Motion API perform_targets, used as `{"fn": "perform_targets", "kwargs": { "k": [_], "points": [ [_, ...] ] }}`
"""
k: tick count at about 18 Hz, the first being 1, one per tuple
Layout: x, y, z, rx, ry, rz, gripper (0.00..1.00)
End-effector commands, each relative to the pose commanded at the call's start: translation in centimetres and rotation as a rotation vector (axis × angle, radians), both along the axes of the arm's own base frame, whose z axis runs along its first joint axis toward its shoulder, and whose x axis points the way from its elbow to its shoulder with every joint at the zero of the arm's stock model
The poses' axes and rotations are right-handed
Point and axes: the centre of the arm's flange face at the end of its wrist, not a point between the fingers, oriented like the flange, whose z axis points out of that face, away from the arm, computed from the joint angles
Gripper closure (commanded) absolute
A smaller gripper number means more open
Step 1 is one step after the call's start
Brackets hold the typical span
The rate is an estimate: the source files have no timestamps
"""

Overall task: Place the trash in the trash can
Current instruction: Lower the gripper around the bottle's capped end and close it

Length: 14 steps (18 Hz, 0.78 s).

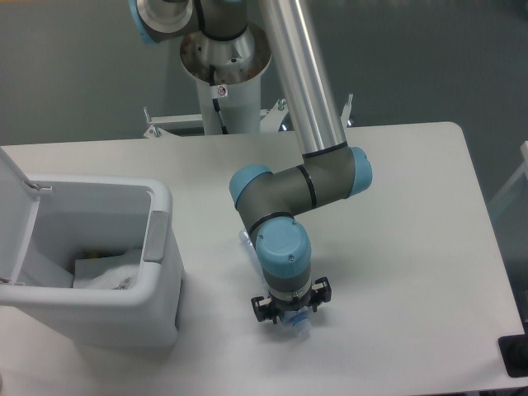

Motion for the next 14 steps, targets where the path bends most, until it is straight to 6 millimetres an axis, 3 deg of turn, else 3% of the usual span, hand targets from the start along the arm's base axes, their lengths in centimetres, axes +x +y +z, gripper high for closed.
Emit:
{"fn": "perform_targets", "kwargs": {
  "k": [7, 14],
  "points": [
    [0.03, -0.05, 0.15, 0.000, 0.002, 0.000, 0.30],
    [0.16, -0.03, 0.40, 0.002, 0.004, -0.001, 0.30]
  ]
}}
